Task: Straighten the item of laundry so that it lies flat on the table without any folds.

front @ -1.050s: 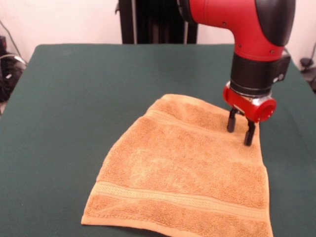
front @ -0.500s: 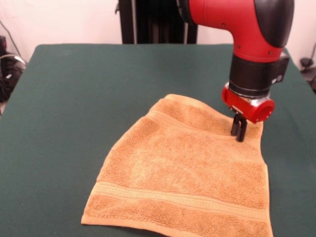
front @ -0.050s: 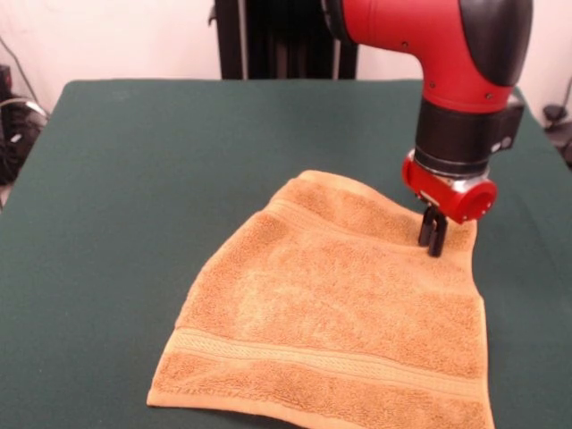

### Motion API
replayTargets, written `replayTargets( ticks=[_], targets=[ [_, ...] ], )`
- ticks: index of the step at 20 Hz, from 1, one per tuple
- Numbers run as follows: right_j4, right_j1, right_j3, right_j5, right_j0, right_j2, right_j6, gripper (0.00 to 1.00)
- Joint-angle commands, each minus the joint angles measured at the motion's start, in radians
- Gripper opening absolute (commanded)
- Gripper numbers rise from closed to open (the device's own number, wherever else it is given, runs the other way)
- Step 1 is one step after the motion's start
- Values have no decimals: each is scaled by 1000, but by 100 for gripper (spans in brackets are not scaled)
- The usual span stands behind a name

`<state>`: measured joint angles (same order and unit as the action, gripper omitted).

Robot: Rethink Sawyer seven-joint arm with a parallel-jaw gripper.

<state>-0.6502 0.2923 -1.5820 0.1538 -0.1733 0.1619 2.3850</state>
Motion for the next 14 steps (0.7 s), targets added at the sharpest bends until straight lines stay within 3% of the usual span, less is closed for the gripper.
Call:
replayTargets(
  ticks=[1,14],
  targets=[
    [-119,-261,-49,-125,-60,-246,334,0],
    [-200,-221,-111,-143,-17,-349,351,0]
  ],
)
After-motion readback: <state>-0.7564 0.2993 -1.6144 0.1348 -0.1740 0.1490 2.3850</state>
